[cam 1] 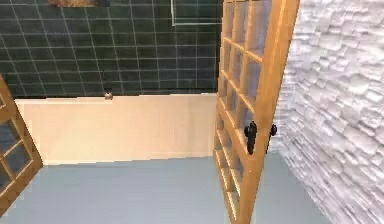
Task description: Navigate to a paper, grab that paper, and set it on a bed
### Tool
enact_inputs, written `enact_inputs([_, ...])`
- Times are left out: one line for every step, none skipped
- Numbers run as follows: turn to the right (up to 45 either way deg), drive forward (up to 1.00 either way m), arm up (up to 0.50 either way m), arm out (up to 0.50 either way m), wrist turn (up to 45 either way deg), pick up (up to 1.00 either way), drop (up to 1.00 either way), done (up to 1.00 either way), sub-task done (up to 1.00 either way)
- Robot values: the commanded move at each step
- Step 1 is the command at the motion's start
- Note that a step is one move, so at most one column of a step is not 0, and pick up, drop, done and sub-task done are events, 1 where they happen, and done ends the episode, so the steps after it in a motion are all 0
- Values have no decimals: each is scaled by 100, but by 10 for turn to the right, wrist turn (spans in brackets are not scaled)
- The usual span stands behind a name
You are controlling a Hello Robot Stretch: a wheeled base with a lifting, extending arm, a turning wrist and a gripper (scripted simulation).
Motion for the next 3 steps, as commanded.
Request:
enact_inputs([-390,0,0,0,0,0,0,0,0])
enact_inputs([0,60,0,0,0,0,0,0,0])
enact_inputs([300,0,0,0,0,0,0,0,0])
